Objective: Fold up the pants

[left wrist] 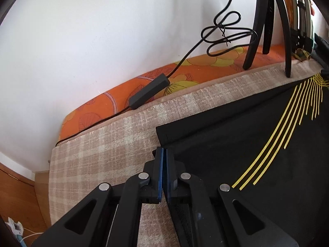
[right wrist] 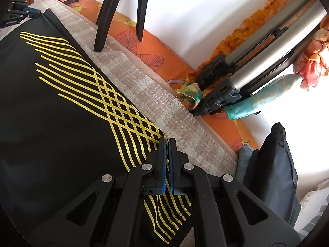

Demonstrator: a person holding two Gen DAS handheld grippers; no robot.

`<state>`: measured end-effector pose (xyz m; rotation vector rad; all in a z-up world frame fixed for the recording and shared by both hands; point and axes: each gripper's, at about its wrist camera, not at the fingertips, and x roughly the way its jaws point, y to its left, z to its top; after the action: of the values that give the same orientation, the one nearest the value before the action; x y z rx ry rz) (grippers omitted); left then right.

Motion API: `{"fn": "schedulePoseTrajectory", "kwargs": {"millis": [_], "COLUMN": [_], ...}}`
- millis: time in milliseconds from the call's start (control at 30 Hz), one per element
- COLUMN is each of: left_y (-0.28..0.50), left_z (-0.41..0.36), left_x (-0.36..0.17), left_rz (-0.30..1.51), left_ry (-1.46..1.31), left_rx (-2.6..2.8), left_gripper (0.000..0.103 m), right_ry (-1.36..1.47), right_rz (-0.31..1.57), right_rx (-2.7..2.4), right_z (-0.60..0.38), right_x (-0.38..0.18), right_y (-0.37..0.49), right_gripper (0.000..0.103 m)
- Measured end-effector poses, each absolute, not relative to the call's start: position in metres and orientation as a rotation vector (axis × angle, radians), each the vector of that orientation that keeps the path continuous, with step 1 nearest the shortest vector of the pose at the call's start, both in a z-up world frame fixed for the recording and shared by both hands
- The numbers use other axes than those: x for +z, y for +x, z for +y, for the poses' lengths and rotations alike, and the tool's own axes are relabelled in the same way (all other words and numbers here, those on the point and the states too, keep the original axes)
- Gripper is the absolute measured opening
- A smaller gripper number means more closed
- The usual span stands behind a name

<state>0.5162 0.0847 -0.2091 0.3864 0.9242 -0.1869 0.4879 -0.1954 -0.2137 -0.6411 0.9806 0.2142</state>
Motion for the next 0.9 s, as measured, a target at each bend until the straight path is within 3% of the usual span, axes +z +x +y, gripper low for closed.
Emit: {"fn": "schedulePoseTrajectory", "kwargs": {"millis": [600,900], "left_y": [0.538,0.534], "left_z": [0.146,0.149], "left_x": [-0.197,-0.204], "left_rz": [1.066,1.095], "left_ry": [0.013,-0.046], "left_rx": [-0.280,-0.277], "left_gripper": [0.000,0.001], "right_ry": [-0.590,-0.600], "right_rz": [0.995,0.987], "right_rx": [0.213,0.211], "right_z": [-0.204,-0.200], "right_x": [-0.207,-0.210], "right_y": [0.491,0.487], "right_gripper": [0.002,0.002]}}
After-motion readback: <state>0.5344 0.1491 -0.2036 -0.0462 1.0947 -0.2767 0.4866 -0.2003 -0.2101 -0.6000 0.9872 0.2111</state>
